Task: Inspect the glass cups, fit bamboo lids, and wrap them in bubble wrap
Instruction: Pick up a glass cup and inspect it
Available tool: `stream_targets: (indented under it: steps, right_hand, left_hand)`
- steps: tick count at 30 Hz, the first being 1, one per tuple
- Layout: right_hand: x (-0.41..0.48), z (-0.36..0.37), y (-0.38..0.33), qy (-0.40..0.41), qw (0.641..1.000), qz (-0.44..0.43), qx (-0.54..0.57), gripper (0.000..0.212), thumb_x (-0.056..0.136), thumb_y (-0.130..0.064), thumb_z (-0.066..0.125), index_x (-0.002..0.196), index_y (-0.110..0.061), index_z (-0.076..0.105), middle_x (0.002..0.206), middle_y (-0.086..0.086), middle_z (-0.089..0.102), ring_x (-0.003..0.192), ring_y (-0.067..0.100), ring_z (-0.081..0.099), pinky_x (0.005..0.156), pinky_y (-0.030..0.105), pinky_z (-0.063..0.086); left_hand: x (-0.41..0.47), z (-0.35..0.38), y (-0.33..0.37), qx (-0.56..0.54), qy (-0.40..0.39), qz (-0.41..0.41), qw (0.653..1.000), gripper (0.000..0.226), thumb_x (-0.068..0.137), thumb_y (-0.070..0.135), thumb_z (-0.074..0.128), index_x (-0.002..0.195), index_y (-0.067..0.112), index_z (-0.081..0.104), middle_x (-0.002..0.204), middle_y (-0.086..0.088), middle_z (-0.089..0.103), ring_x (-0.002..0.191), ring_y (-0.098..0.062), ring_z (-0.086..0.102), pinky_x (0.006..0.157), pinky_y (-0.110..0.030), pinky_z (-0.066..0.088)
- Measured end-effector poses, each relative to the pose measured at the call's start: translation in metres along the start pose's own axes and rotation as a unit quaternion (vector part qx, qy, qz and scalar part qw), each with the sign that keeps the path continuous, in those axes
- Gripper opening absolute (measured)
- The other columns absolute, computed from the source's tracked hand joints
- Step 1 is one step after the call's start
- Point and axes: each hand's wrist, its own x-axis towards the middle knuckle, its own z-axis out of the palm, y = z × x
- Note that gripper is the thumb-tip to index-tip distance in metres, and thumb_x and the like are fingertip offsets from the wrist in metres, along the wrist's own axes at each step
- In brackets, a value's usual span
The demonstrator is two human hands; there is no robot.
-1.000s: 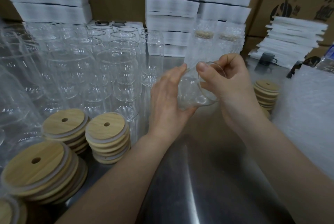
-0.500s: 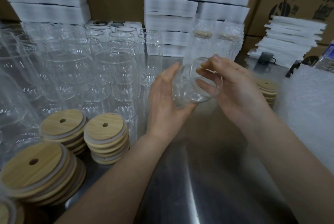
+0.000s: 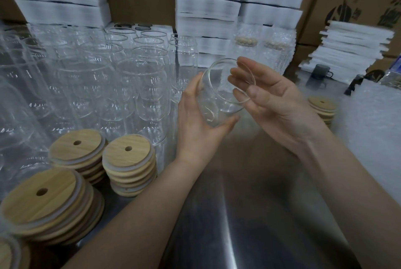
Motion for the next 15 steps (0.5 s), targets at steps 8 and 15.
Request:
stream_targets:
  steps: [8, 15]
  right_hand:
    - [-0.004, 0.009, 0.0, 0.051, 0.983, -0.056, -0.17, 0.058, 0.064, -0.009, 0.079, 0.118, -0.019, 0.057, 0.119, 0.002, 0.061, 0.124, 0.016, 0.057, 0.106, 0.037, 0.047]
    - [-0.008, 0.024, 0.009, 0.128, 0.958, -0.095, -0.238, 0.06, 0.061, -0.019, 0.082, 0.109, -0.02, 0.047, 0.115, 0.006, 0.055, 0.119, 0.019, 0.057, 0.101, 0.041, 0.051]
  left_hand:
    - [0.001, 0.001, -0.003, -0.013, 0.005, -0.003, 1.0, 0.091, 0.066, 0.038, 0.083, 0.139, 0.033, 0.029, 0.132, -0.001, 0.048, 0.127, -0.015, 0.047, 0.103, -0.048, 0.044]
    - [0.001, 0.002, -0.005, 0.062, -0.002, 0.058, 0.996, 0.093, 0.068, 0.031, 0.085, 0.142, 0.027, 0.029, 0.138, 0.013, 0.041, 0.129, -0.014, 0.045, 0.109, -0.035, 0.039]
